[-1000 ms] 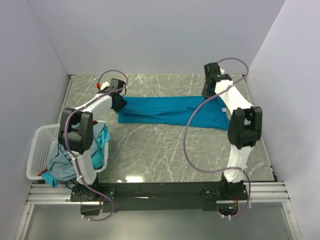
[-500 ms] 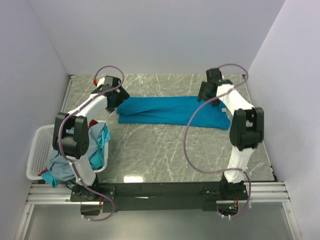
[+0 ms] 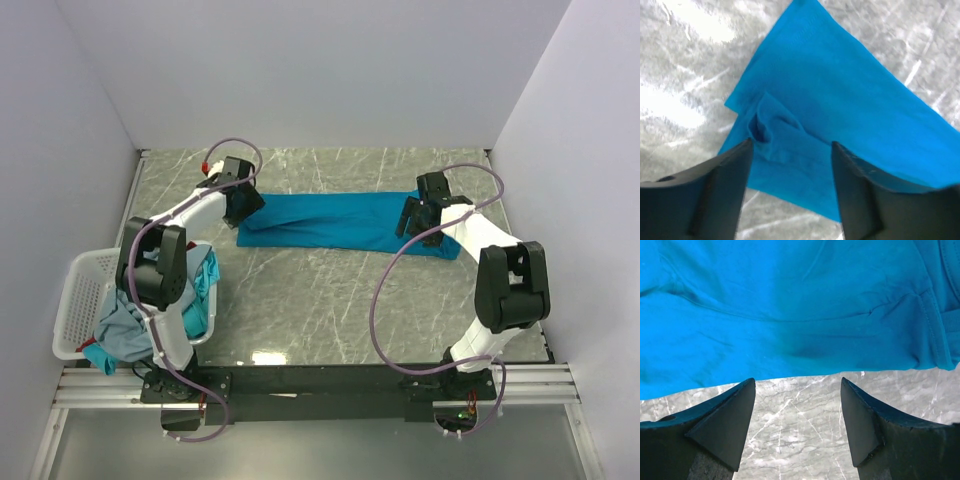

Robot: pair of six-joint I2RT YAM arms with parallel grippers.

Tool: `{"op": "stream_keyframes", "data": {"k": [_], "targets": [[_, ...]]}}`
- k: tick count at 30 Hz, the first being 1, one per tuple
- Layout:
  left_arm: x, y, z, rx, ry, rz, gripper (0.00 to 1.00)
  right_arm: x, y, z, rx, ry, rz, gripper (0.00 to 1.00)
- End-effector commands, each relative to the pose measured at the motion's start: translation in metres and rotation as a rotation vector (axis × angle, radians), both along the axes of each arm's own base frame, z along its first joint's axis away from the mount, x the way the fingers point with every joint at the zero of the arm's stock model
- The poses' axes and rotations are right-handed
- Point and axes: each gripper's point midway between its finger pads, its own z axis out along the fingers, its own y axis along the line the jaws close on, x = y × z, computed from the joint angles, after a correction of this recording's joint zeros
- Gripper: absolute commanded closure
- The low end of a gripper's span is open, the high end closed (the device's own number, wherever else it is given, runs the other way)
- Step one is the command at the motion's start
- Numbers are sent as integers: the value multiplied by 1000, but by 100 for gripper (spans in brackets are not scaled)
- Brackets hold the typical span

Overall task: Fold and stack the t-shirts
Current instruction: Fold the tshirt

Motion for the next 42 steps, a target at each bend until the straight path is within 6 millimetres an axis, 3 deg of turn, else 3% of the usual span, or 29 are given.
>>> {"op": "stream_keyframes", "data": {"k": [1,7,8,11,22,33,37,38,39,40,42], "targets": [[14,7,5,41,-14,20,33,9,-5,14,-17,-66,-25,24],[18,12,-10,78,22,43,55,6,-12,14,-27,-71,-45,24],[21,13,-10,81,20,43,70,6,-13,15,-30,-72,-48,24],[27,18,-9,79,21,66,99,7,-20,13,-45,-65,-66,24],[33,33,4,6,-18,117,99,3,-28,4,-52,-46,-81,24],[65,29,1,-83,-47,110,99,3,-33,-5,-57,-29,-93,25],[54,34,-1,-59,-14,112,99,1,-36,-4,-70,-29,-101,24],[50,36,-1,-53,-13,107,92,2,-36,-3,-72,-32,-101,25],[45,37,1,-48,-16,106,78,1,-36,-3,-73,-31,-103,24],[38,39,6,-48,-33,106,51,0,-37,-4,-73,-30,-105,24],[28,40,10,-47,-43,99,42,1,-36,-3,-72,-31,-104,24]]}}
